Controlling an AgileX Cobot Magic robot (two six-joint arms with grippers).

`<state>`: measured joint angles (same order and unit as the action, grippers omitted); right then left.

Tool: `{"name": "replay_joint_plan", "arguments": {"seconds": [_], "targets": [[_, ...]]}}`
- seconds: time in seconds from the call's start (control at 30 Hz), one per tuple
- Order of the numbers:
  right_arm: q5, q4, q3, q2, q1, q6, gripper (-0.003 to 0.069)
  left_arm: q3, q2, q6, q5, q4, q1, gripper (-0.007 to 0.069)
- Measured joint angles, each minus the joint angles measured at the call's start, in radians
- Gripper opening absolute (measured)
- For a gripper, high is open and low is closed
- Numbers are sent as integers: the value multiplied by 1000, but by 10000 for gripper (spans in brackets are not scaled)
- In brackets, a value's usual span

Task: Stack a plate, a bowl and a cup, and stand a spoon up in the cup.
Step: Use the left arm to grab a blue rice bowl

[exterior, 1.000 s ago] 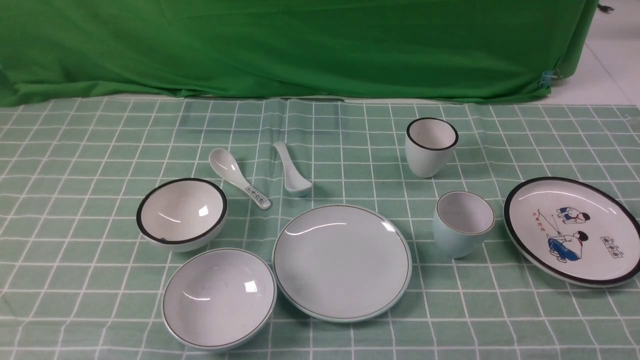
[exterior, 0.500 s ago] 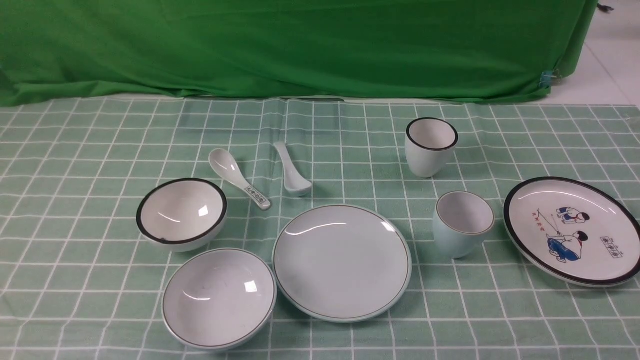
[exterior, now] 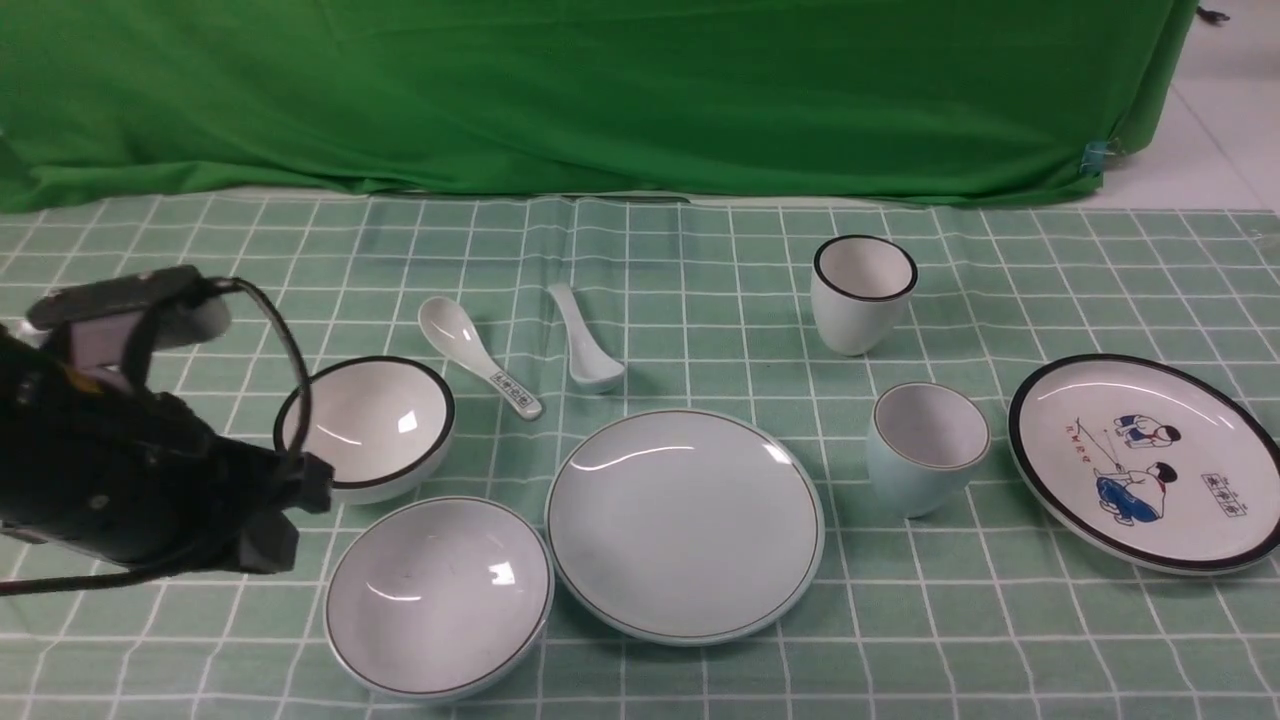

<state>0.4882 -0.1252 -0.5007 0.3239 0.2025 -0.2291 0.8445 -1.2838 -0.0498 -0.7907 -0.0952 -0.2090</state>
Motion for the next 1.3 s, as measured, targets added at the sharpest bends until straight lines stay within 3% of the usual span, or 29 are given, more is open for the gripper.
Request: {"name": "replay_joint_plan", "arguments": {"seconds": [0.23, 0.4, 0.67, 0.77, 0.87, 0.93, 0.97, 1.17, 1.3], "targets": [[204, 1, -204, 277, 70, 158, 25, 0, -58, -32, 50, 114, -78, 14], [233, 2, -247, 432, 77, 191, 25, 0, -121, -36, 140, 128, -79, 99], [193, 3, -249, 538, 79, 194, 34, 0, -298, -80, 212, 128, -79, 386], [173, 3, -254, 558, 79, 196, 39, 0, -347, -121, 215, 128, -79, 423], [189, 12, -283, 603, 79, 218, 62, 1, -375, -141, 216, 116, -79, 381], [239, 34, -344, 680, 79, 220, 96, 9, -377, -143, 208, 95, -80, 223], [253, 43, -372, 708, 79, 220, 105, 12, -367, -142, 205, 95, -79, 183], [301, 58, -506, 895, 79, 211, 131, 28, -282, -124, 130, 79, -81, 53], [321, 58, -626, 1049, 79, 196, 199, 61, -196, -53, 74, 53, -83, 38]]}}
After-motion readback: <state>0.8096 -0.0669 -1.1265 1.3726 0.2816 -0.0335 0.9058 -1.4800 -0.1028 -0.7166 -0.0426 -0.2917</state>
